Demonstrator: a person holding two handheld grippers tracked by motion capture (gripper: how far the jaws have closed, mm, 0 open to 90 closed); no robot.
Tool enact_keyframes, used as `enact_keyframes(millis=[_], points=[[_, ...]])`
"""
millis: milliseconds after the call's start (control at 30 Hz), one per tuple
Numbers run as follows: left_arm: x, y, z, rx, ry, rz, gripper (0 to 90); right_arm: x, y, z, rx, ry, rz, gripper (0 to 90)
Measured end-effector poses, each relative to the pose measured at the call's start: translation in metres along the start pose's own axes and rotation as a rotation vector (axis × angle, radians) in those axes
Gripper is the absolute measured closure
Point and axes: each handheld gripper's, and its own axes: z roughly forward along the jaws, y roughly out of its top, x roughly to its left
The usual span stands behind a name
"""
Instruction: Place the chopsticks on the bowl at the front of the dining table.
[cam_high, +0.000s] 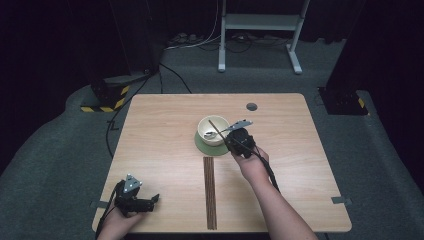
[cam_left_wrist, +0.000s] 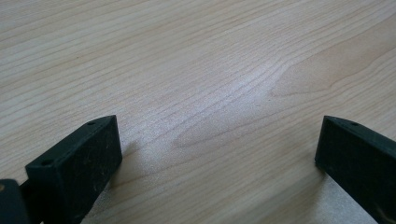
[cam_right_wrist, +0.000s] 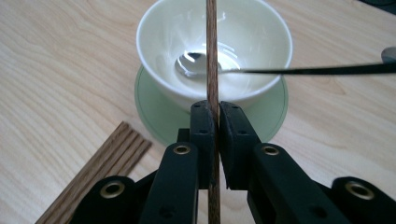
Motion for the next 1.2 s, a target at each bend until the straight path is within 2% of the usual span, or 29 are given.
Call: enact_keyframes(millis=[400,667,1200], points=[[0.0,0.0,0.0,-0.003,-0.002,-0.003,0.6,-0.003,0.024,0.015,0.0,-0.017,0.008,84.4],[0.0,0.0,0.0,-0.002,-0.005,0.004,0.6,-0.006,0.034,0.024,0.001,-0.023,0.038,84.4],[0.0,0.0,0.0,-0.001,-0.007,0.008,0.6,-0.008,0.054,0.047,0.04,-0.05,0.047,84.4]])
